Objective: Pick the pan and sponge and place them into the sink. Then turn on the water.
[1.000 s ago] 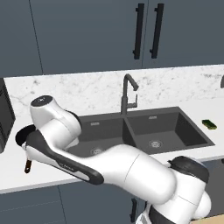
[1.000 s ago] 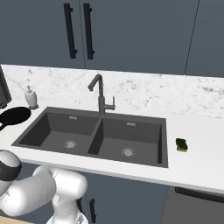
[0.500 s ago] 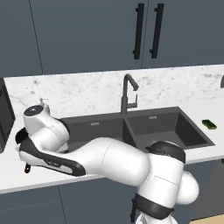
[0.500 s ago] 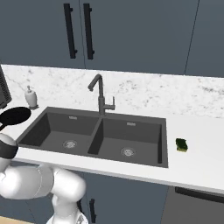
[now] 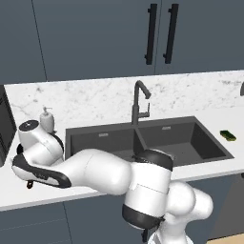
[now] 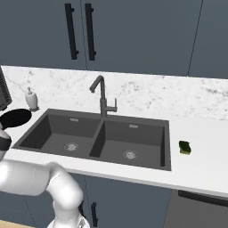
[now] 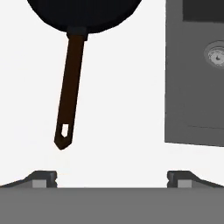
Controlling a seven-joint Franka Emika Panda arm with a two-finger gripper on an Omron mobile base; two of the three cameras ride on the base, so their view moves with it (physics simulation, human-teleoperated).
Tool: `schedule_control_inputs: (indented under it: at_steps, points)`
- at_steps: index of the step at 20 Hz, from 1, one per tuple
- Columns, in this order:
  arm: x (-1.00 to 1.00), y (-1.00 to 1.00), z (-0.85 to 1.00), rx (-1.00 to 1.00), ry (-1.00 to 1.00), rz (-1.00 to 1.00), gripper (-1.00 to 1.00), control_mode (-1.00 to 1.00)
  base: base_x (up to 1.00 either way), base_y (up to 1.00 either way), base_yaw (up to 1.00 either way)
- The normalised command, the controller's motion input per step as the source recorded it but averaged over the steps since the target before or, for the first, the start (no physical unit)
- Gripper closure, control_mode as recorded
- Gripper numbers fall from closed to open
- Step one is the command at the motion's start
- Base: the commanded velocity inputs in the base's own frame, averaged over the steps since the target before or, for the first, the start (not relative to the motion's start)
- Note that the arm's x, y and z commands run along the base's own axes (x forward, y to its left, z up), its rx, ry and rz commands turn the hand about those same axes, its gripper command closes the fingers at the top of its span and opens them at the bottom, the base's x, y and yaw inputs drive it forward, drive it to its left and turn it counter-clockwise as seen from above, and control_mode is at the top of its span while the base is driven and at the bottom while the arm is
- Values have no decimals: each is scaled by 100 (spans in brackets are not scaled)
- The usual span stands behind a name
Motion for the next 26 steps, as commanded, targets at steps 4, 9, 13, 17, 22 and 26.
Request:
schedule_control_inputs:
  at_steps: [4, 9, 13, 17, 22, 26]
  points:
    - [44, 45, -29, 0, 0, -6, -100, -100, 0, 0, 0]
    - [41, 29, -35, 0, 0, -3, -100, -100, 0, 0, 0]
    - [26, 3, -46, 0, 0, 0, -100, -100, 0, 0, 0]
    - [21, 15, -44, 0, 0, 0, -100, -100, 0, 0, 0]
    - [15, 28, -36, 0, 0, 0, -100, -100, 0, 0, 0]
    - [7, 21, -39, 0, 0, 0, -100, -100, 0, 0, 0]
